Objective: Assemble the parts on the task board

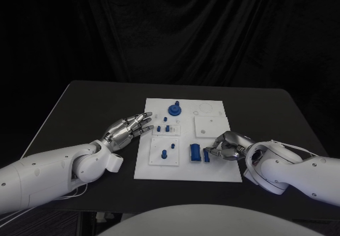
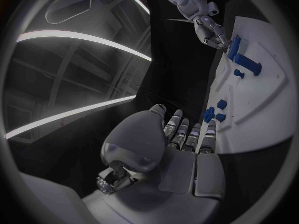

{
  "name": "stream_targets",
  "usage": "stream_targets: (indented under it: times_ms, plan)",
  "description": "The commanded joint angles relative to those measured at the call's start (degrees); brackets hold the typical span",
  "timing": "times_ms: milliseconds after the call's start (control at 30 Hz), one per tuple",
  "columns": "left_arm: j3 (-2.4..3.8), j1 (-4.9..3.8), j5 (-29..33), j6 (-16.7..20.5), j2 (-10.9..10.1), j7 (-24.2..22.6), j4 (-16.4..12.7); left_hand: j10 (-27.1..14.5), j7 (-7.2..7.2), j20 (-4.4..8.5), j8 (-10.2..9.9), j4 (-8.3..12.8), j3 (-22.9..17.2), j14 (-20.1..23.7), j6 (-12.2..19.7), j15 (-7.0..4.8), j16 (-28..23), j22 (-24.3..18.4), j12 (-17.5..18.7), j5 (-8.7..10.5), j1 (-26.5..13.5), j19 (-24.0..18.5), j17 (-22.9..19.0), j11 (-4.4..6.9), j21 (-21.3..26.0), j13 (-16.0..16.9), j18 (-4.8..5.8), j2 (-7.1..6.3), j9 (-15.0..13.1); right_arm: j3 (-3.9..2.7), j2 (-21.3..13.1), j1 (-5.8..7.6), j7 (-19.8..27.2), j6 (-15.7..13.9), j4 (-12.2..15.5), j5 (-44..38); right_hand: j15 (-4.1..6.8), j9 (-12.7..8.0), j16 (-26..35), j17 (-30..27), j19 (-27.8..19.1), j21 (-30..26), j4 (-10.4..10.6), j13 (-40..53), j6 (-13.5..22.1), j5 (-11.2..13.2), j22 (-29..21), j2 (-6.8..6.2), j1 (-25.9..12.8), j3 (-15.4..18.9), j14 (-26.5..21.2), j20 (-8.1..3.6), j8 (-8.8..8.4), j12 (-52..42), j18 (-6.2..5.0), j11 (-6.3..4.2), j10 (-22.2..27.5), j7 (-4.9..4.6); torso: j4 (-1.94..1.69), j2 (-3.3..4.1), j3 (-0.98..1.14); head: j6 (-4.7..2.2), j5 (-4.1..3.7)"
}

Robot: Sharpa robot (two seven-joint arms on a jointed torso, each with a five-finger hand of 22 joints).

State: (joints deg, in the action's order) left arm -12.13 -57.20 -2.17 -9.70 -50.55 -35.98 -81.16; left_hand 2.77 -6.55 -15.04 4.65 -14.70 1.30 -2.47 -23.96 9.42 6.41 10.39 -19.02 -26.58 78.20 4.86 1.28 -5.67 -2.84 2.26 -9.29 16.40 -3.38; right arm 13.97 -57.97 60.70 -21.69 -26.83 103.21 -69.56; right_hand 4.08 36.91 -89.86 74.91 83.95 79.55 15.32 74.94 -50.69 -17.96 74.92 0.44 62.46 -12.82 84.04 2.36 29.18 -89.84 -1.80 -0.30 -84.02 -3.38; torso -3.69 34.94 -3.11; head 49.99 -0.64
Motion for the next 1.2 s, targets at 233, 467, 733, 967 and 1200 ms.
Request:
stream_targets:
  times_ms: [233, 467, 733, 967, 1200]
  plan:
    - [0.06, 0.18, 0.2, -0.9, 0.1, -0.5, 0.0, 0.2, -0.35, -0.41, 0.3, 0.0, -0.3, 0.0, -0.1, 0.15, 0.1, 0.0, -0.1, -0.01, 0.5, 0.1, 0.0, -0.37, 0.0, 0.1, -0.67, 0.05, 0.0, 0.01, 0.9, -0.32, 0.0, 0.2, -1.1, 0.1, 0.45, 1.8, -0.1, 15.1, 1.1, 0.0, -1.1, 15.1, -1.2, 0.9, 11.5, 0.37, 2.6, 0.1, 6.0, -0.38, 2.67, -0.2, -0.91, -0.95, -6.0, 0.86, 0.02, -0.02, -0.04, 0.01, 0.12]
    - [0.06, 0.27, 0.2, -1.0, 0.1, -0.5, 0.0, 0.2, -0.45, -0.43, 0.3, 0.0, -0.4, 0.0, -0.3, 0.14, 0.1, 0.0, -0.2, -0.02, 0.5, 0.1, 0.0, -0.52, 0.0, 0.1, -0.67, 0.05, 0.0, 0.01, 1.7, -0.53, -0.7, 1.5, -2.3, 0.2, 1.0, 3.6, -0.1, 15.1, 1.1, 0.0, -2.7, 15.1, -1.1, 2.2, 11.5, 0.93, 5.5, -0.3, 6.0, -0.93, 4.85, -0.2, -0.91, -1.58, -6.0, 1.55, -0.04, 0.02, -0.02, 0.01, 0.09]
    - [0.06, 0.39, 0.2, -1.0, 0.1, -0.5, -0.1, 0.2, -0.55, -0.43, 0.4, 0.0, -0.5, 0.0, -0.5, 0.12, 0.1, -0.2, -0.3, -0.02, 0.5, 0.0, 0.1, -0.65, 0.1, 0.1, -0.68, 0.06, 0.0, 0.01, 1.9, -0.67, -1.2, 2.6, -2.8, 0.2, 1.6, 5.6, -0.1, 15.1, 1.1, 0.0, -4.9, 15.1, -1.6, 3.4, 11.5, -0.05, 8.3, -0.3, 6.0, -1.51, 7.23, -0.2, -0.91, -2.31, -6.0, 2.36, -0.02, 0.01, -0.02, 0.01, 0.12]
    - [0.06, 0.47, 0.2, -0.9, 0.0, -0.4, 0.0, 0.3, -0.57, -0.43, 0.4, 0.0, -0.5, 0.0, -0.5, 0.11, 0.1, -0.1, -0.3, -0.02, 0.5, 0.0, 0.0, -0.68, 0.1, 0.1, -0.68, 0.05, 0.0, 0.01, 2.0, -0.71, -1.4, 3.1, -3.0, 0.2, 1.77, 6.4, -0.1, 15.1, 1.1, -0.1, -5.9, 15.1, -1.4, 4.4, 11.5, -0.94, 9.3, 0.0, 6.0, -1.68, 7.99, -0.2, -0.91, -2.48, -6.0, 2.55, -0.02, 0.03, -0.02, 0.01, 0.04]
    - [0.06, 0.5, 0.2, -0.7, -0.1, -0.9, -0.2, 0.3, -0.57, -0.43, 0.4, 0.0, -0.5, 0.0, -0.5, 0.11, 0.1, -0.1, -0.3, -0.02, 0.5, 0.0, 0.0, -0.68, 0.1, 0.1, -0.68, 0.05, 0.0, 0.01, 1.7, -0.72, -0.2, 1.5, -2.7, 0.2, 1.82, 6.7, -0.1, 15.1, 1.1, -0.1, -6.2, 15.1, -1.1, 4.8, 11.5, -1.32, 9.7, 0.2, 6.0, -1.74, 8.14, -0.2, -0.9, -2.52, -6.0, 2.56, 0.03, -0.01, -0.01, 0.01, 0.26]
